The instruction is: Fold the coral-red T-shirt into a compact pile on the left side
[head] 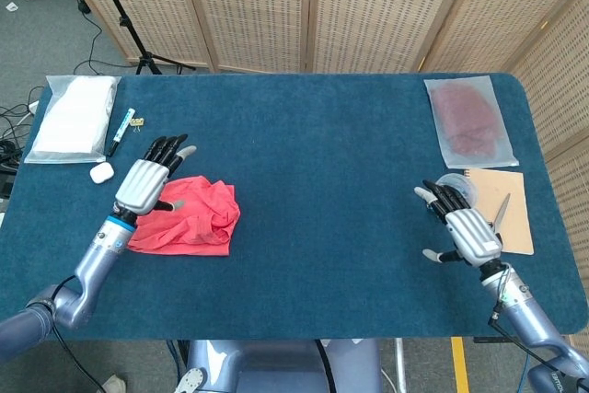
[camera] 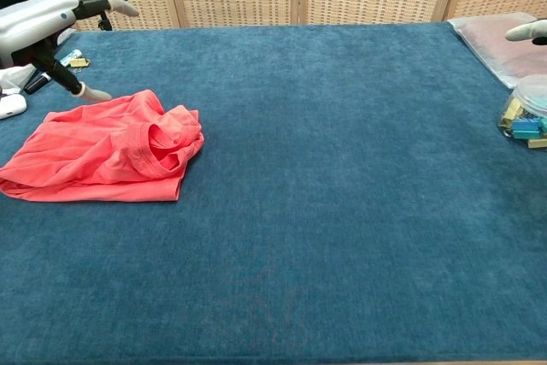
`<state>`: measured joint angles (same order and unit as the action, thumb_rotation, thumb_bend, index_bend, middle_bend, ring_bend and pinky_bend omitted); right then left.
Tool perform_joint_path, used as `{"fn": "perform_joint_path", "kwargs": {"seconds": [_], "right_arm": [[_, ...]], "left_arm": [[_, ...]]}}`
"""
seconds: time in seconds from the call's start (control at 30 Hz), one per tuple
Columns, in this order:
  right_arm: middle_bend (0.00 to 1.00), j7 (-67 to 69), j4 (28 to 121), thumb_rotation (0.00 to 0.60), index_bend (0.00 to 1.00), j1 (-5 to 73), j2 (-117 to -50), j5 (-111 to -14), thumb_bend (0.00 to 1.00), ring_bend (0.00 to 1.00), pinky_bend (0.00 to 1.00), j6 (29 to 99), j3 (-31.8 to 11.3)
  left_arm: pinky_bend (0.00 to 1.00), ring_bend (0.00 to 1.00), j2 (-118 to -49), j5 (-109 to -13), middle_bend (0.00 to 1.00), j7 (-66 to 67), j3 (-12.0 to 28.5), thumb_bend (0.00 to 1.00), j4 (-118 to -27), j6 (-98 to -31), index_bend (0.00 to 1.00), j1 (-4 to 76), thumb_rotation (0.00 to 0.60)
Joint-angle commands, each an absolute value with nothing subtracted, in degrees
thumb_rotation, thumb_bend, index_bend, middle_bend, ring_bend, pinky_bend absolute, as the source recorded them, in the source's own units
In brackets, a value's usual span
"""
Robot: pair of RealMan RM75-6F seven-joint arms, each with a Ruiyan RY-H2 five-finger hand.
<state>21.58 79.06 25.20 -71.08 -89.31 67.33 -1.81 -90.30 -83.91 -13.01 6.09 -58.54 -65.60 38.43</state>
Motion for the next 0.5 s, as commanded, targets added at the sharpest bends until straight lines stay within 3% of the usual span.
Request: {"fn": "perform_joint_path", "kwargs": {"seconds": [0.03, 0.27, 0.5], "right_arm": [[0.0, 21.5, 79.1, 0.6, 0.0, 25.23, -71.12, -89.32, 0.13, 0.0, 0.0, 67.23, -1.76], [0.0, 21.48, 78.86, 0.6, 0.0, 25.22, -71.16, -88.86, 0.13, 0.0, 0.0, 66.97, -1.87], [0.0, 21.66, 78.43, 0.6, 0.0, 25.43, -71.36, -88.79, 0.13, 0.0, 0.0, 66.45, -1.82]], "left_arm": [[0.0, 0.0, -93.63, -83.4, 0.0, -13.25, 5.78, 0.0, -52.71, -64.14, 0.0, 38.32, 0.6], [0.0, 0.0, -99.86, -85.63, 0.0, -17.42, 4.38, 0.0, -45.4, -63.71, 0.0, 39.55, 0.6], [0.0, 0.0, -99.73, -88.1, 0.0, -19.06, 2.98, 0.0, -47.74, -66.35, 0.0, 39.1, 0.6]]}}
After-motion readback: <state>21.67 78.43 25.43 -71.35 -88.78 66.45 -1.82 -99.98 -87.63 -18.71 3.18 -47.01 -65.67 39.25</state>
